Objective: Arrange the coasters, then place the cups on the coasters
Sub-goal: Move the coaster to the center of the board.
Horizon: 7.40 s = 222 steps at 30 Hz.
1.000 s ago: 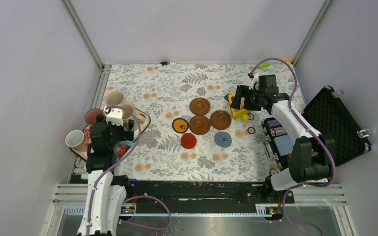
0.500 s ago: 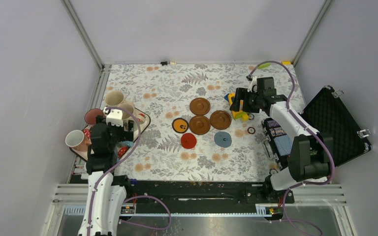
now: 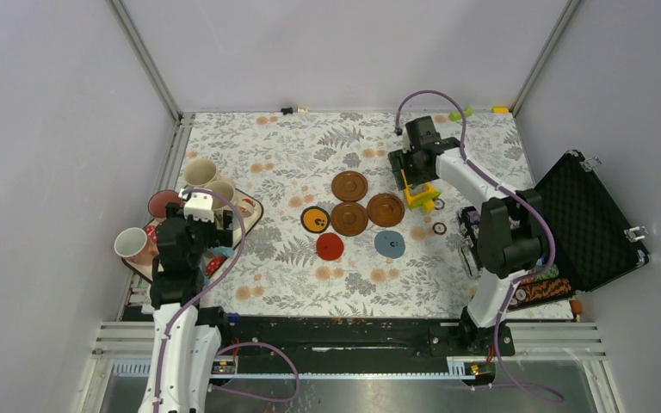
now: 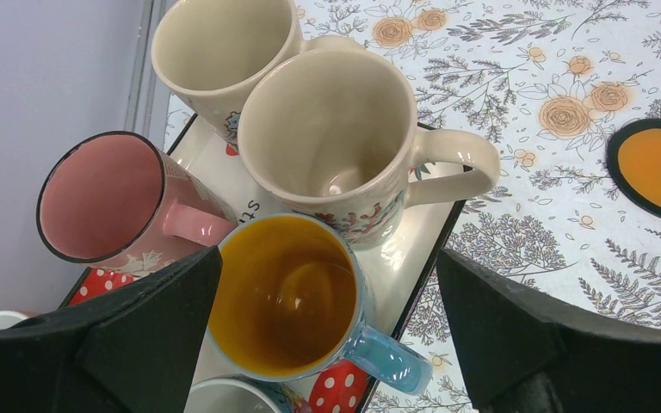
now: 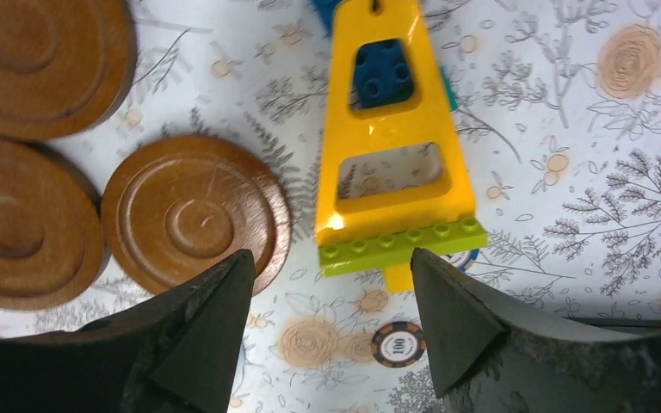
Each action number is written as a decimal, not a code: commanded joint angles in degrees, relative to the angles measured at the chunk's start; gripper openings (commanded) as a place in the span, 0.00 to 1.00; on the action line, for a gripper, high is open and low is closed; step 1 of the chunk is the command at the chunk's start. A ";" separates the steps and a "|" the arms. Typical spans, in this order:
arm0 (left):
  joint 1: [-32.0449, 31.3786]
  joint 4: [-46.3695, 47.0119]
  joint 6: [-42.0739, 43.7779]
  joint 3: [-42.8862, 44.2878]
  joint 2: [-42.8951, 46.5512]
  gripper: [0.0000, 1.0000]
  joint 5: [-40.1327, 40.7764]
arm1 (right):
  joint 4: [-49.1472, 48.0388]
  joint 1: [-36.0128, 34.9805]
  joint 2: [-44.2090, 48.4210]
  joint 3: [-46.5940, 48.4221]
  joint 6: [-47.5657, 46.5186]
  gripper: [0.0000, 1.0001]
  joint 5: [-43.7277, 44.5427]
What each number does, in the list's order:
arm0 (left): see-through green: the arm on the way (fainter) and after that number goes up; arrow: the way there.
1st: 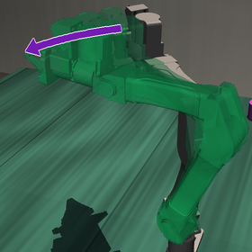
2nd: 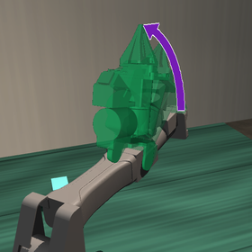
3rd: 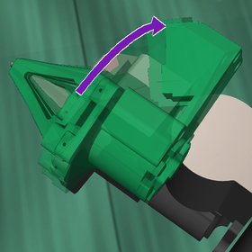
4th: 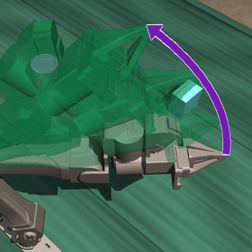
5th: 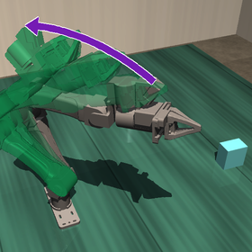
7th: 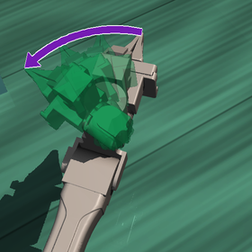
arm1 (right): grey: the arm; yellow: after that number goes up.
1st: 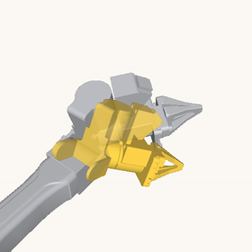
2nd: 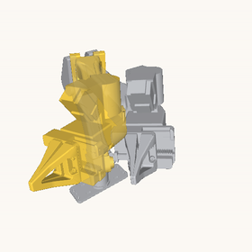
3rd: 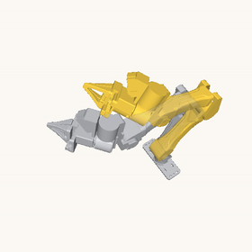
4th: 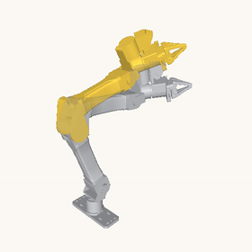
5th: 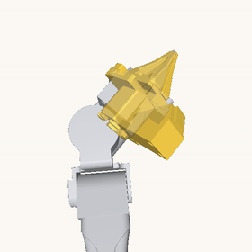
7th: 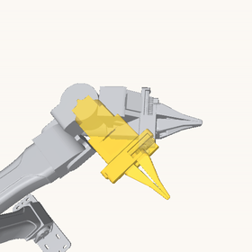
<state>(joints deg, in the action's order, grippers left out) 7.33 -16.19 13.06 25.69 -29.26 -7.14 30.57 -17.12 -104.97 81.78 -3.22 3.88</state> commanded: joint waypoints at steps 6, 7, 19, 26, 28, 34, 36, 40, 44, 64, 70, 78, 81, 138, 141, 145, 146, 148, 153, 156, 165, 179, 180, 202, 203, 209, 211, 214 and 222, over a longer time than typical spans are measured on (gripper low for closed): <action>0.31 3.19 -0.23 -0.14 -0.30 0.99 -0.15 | 1.81 -11.34 5.12 -4.17 -11.43 0.75 1.99; 0.30 3.08 -0.24 -0.12 -0.26 0.99 -0.16 | 1.80 -11.72 4.29 -4.10 -11.79 0.75 3.19; 0.31 3.12 -0.10 -0.47 0.58 0.99 -0.41 | 1.11 -12.24 -4.84 -3.04 -11.38 0.62 9.88; 0.31 3.19 0.11 -0.56 0.38 0.99 -0.54 | 0.69 -12.31 -7.79 -2.71 -11.54 0.36 11.05; 0.31 3.18 0.12 -0.56 0.34 0.99 -0.57 | 0.71 -12.31 -8.50 -2.44 -11.47 0.30 11.54; 0.30 3.16 0.12 -0.56 0.38 0.99 -0.59 | 0.65 -12.26 -8.96 -2.19 -11.41 0.26 12.04; 0.36 3.13 0.21 -0.58 0.45 0.99 -0.63 | 0.64 -12.32 -8.85 -2.08 -11.24 0.26 12.48; 0.25 3.13 0.14 -0.64 0.60 0.99 -0.67 | 0.29 -12.31 -6.69 -2.21 -10.85 0.26 10.26; 0.27 3.18 0.20 -0.64 0.48 0.99 -0.84 | 0.23 -12.43 -4.46 -2.57 -9.70 0.26 1.24; 0.31 3.37 0.30 -0.73 0.14 0.99 -0.56 | 13.84 -13.93 -21.81 13.23 -13.72 0.29 16.40; 0.27 3.36 0.30 -0.73 0.16 0.99 -0.50 | 14.49 -13.65 -23.83 16.85 -15.55 0.28 21.87; 0.30 3.37 0.30 -0.74 0.10 0.99 -0.30 | 21.13 -12.27 -30.20 27.65 -16.33 0.10 21.70; 0.28 3.44 0.30 -0.73 -0.03 0.99 -0.28 | 25.36 -11.11 -33.49 33.90 -16.35 0.10 20.86; 0.30 3.39 0.20 -0.58 0.18 0.99 0.35 | 23.98 3.70 -17.06 36.34 -10.19 0.15 -13.85; 0.30 3.51 0.21 -0.61 0.20 0.99 0.54 | 22.68 2.31 -18.53 35.09 -11.64 0.23 -8.16; 0.29 3.56 0.21 -0.61 -0.26 0.99 0.50 | 21.98 0.69 -21.49 33.27 -13.29 0.25 -4.16; 0.31 3.40 0.21 -0.56 -0.16 0.99 0.66 | 22.24 0.61 -22.19 33.30 -13.25 0.25 -4.16; 0.31 3.64 0.20 -0.70 0.04 0.99 0.83 | 22.57 0.51 -23.03 33.46 -12.90 0.24 -4.15; 0.31 3.51 0.26 -0.55 -0.61 0.99 0.66 | 20.91 0.46 -23.31 31.98 -12.84 0.21 -1.52; 0.29 3.80 0.21 -0.66 -0.25 0.99 0.90 | 20.86 0.51 -23.87 32.13 -12.60 0.19 -0.22; 0.31 4.05 0.30 -0.88 -0.83 0.99 -0.10 | 19.71 0.44 -25.01 31.17 -12.84 0.13 1.81; 0.31 3.93 0.28 -1.03 0.25 0.99 0.37 | 34.68 -1.18 -37.00 48.76 -16.80 0.00 8.74; 0.30 4.05 0.30 -1.08 0.07 0.99 0.41 | 34.88 -1.52 -37.15 48.93 -17.69 0.00 9.38; 0.31 4.36 0.38 -1.34 0.10 0.99 0.30 | 25.07 -7.84 -20.93 29.95 -24.98 0.55 3.23; 0.31 4.15 0.51 -1.23 -0.11 0.99 0.04 | 23.78 -7.81 -19.54 27.73 -23.82 0.62 2.48; 0.23 3.73 0.39 -0.96 0.42 0.99 0.89 | 26.19 -6.99 -20.35 30.48 -18.22 0.82 3.22; 0.31 3.33 0.39 -0.84 1.20 0.99 0.83 | 24.90 -6.97 -19.11 28.60 -18.05 0.84 2.86; 0.32 3.60 0.49 -1.52 2.25 0.99 1.04 | 20.98 -7.00 -15.34 22.57 -20.30 0.82 -1.69; 0.30 3.67 0.17 -1.26 1.52 0.99 1.19 | 24.14 -6.95 -18.00 20.45 -22.31 0.66 -6.75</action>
<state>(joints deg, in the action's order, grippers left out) 7.33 -15.53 13.28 24.60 -28.03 -6.83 51.75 -24.23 -122.65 99.39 -24.77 1.54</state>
